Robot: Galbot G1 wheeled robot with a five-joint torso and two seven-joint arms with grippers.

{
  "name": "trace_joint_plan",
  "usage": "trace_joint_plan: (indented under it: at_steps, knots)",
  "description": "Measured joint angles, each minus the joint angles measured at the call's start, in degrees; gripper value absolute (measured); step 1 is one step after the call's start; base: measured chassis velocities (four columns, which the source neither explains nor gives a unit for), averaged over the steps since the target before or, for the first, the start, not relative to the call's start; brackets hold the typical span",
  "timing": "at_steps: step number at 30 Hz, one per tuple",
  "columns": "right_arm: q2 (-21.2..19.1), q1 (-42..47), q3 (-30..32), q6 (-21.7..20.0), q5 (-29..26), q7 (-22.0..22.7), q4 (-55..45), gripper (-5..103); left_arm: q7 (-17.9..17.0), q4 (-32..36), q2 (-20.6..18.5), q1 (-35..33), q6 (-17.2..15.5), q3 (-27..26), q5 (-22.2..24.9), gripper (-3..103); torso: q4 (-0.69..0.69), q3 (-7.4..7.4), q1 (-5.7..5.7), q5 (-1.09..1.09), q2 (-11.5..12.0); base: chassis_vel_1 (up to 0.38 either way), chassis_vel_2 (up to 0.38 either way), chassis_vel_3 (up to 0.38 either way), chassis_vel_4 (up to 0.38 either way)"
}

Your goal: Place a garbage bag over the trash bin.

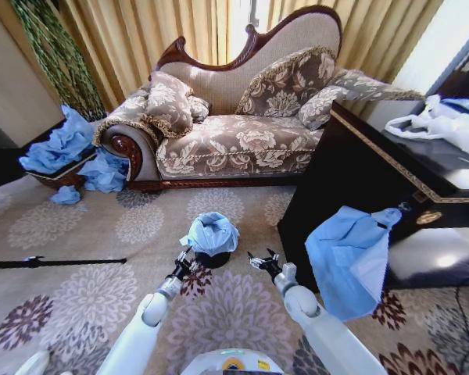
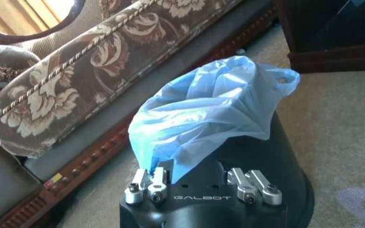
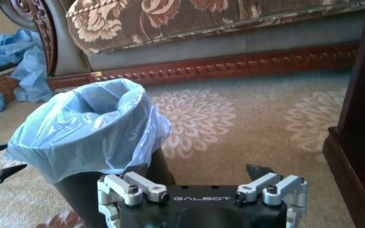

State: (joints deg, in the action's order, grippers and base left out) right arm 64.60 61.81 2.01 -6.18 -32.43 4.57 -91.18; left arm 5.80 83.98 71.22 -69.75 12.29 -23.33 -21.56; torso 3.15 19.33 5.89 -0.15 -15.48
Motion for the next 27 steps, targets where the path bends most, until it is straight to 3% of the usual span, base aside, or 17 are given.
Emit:
trace_joint_plan:
  at_steps: [4, 10, 13, 27]
  knots:
    - [0.0, -0.05, -0.08, 0.0, 0.12, 0.03, 0.04, 100, -0.21, -0.18, 0.12, 0.25, -0.07, 0.07, 0.15, 35, 0.0, 0.0, 0.0, 0.0, 0.0, 0.0, 0.0, 0.0, 0.0]
    - [-0.01, -0.16, -0.31, -0.02, 0.26, 0.09, 0.23, 100, -0.27, -0.53, 0.15, 0.54, -0.12, 0.21, 0.28, 9, 0.0, 0.0, 0.0, 0.0, 0.0, 0.0, 0.0, 0.0, 0.0]
    - [-0.01, -0.22, -0.4, -0.06, 0.27, 0.15, 0.27, 100, -0.26, -0.57, 0.16, 0.65, -0.11, 0.24, 0.34, 2, 0.0, 0.0, 0.0, 0.0, 0.0, 0.0, 0.0, 0.0, 0.0]
    - [0.12, -0.45, -0.64, -0.29, 0.21, 0.27, 0.36, 100, 1.53, -0.26, -0.59, 0.28, 0.21, -0.46, -1.07, 0, 0.0, 0.0, 0.0, 0.0, 0.0, 0.0, 0.0, 0.0, 0.0]
